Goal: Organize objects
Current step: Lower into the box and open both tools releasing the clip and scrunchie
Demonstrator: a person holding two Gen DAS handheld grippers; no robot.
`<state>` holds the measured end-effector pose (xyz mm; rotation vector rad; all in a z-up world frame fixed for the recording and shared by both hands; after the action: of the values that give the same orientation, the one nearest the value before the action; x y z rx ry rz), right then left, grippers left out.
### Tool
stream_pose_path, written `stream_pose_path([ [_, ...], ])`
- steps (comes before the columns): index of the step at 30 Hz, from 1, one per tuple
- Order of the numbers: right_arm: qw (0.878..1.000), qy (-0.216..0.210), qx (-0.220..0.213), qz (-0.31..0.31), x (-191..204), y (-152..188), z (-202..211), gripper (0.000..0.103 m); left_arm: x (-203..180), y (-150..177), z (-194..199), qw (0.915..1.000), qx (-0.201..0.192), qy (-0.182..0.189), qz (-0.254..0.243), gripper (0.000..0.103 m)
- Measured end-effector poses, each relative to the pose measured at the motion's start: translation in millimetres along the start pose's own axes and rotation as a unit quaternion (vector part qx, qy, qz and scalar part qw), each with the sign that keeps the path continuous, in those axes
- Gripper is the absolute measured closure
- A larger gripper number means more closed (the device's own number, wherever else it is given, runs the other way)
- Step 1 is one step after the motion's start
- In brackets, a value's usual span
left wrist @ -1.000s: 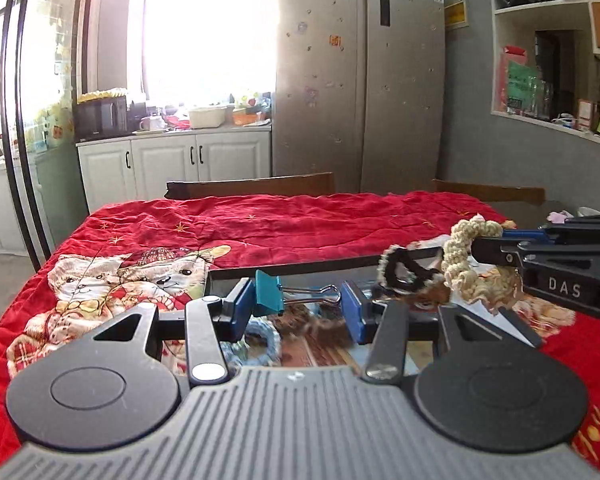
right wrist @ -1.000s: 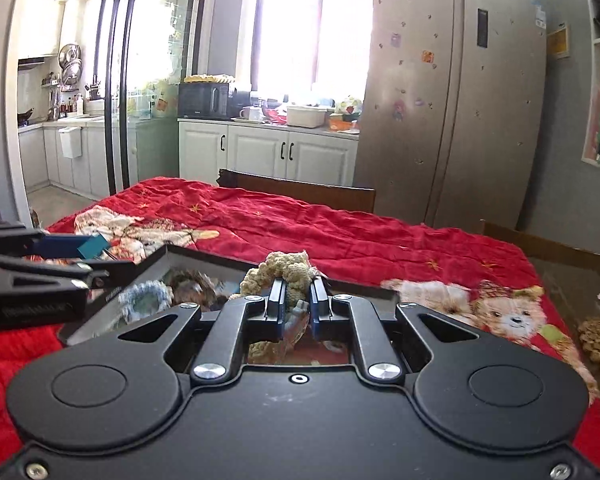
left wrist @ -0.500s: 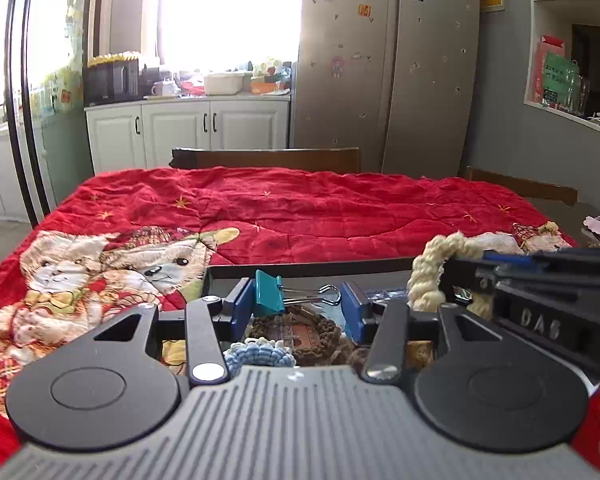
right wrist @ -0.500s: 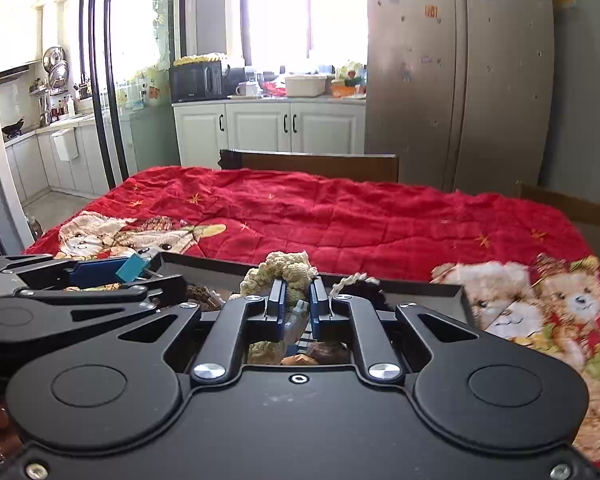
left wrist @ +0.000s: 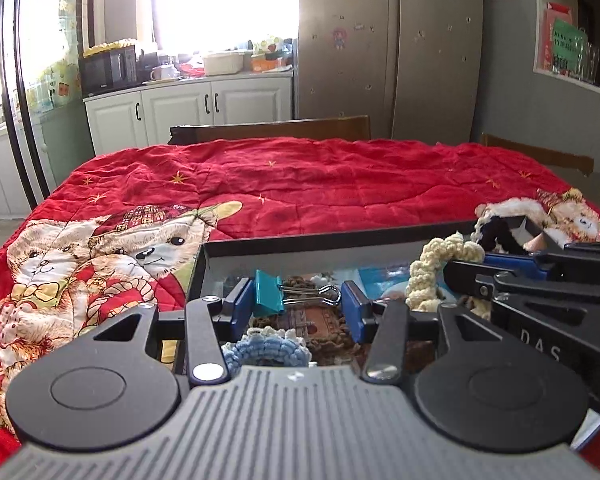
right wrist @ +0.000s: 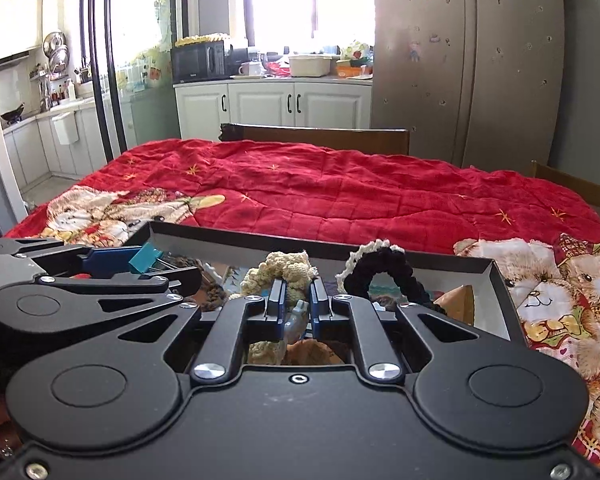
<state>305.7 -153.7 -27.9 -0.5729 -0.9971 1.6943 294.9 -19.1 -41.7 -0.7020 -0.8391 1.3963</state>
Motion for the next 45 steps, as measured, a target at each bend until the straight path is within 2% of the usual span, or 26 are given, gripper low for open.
stream_pose_path([
  [10, 1.0, -0.002, 0.013, -0.016, -7.2, 6.1, -7.0, 0.091, -2.7, 5.8, -10.8, 0.9993, 0.036, 0.004, -0.008, 0.052],
  [17, 1.0, -0.004, 0.022, -0.017, -8.5, 8.9, -9.5, 0.09, -4.9, 8.2, -12.2, 0.9991, 0.04, 0.003, -0.016, 0.051],
  [28, 1.0, -0.004, 0.019, -0.018, -8.9, 8.8, -7.8, 0.088, -4.2, 6.0, -9.4, 0.9994, 0.031, 0.006, -0.014, 0.035],
  [32, 1.0, -0.001, 0.01, -0.019, -10.4, 6.4, -3.4, 0.083, -4.0, 4.8, -6.2, 0.9996, 0.023, 0.006, -0.015, 0.032],
  [36, 1.0, -0.001, -0.002, -0.022, -11.3, 2.1, 3.1, 0.08, -3.8, 2.8, -1.1, 0.9998, 0.012, 0.004, -0.014, 0.024],
  [45, 1.0, 0.002, -0.02, -0.024, -10.1, -4.0, 14.6, 0.079, -2.4, -1.9, 11.3, 0.9999, -0.007, -0.001, -0.013, 0.018],
])
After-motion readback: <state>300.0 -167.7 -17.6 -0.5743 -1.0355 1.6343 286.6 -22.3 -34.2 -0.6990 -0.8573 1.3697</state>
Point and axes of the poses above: each gripper's, at about its wrist camera, not at the fingertips, and z roughly against the way its jaws point, x to its left, y to its underside, the point moved 6 cm from there along -z, roughly the way its jaws point, and after that the axes turned 8 degrees about -y, right-handed, at the moved point
